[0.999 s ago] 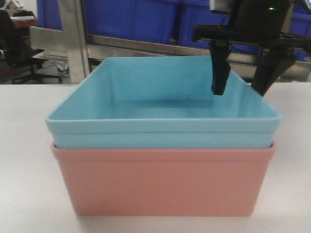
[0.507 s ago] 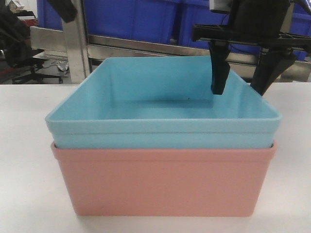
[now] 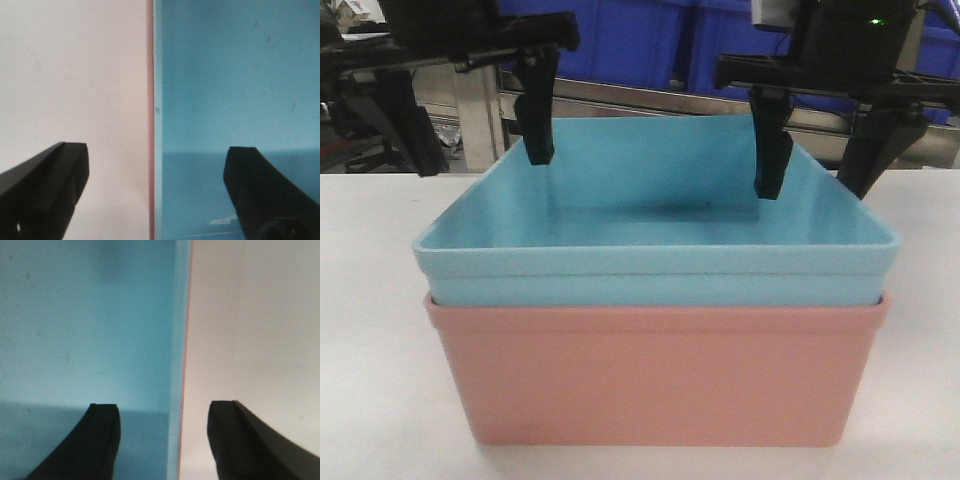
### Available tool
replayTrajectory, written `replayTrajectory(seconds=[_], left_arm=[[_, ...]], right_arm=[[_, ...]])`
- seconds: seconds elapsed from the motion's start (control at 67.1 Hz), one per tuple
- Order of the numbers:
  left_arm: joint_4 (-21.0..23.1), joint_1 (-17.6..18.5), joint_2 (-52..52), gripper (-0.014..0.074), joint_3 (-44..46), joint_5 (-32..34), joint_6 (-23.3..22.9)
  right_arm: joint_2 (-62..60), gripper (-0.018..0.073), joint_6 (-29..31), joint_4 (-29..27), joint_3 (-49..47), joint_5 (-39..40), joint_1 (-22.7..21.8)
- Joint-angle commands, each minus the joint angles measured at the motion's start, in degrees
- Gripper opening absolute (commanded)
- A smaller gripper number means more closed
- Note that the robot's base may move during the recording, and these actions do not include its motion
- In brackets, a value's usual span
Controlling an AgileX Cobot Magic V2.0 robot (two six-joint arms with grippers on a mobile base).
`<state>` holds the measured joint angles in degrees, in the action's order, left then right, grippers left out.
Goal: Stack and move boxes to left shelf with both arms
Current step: 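Lower the left gripper onto the stacked bins' wall beside the right gripper, then close both grippers on the stacked bins' walls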
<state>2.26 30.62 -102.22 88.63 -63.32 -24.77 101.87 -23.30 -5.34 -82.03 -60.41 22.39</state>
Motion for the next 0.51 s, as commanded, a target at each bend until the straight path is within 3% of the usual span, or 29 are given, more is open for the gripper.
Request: replayTrajectory(seconds=[0.0,0.492], left_arm=[[1.09,0.35,0.66,0.0456,2.04,0.08,-1.13],[3.38,0.35,-6.29,0.0456,2.72,-1.77,-1.13]], right_arm=[[-1.43,0.0487,-0.17,0.53,-1.39,0.42,-0.15],[2.62,0.0487,-0.17,3.33,-1.39,-1.87,-0.15]])
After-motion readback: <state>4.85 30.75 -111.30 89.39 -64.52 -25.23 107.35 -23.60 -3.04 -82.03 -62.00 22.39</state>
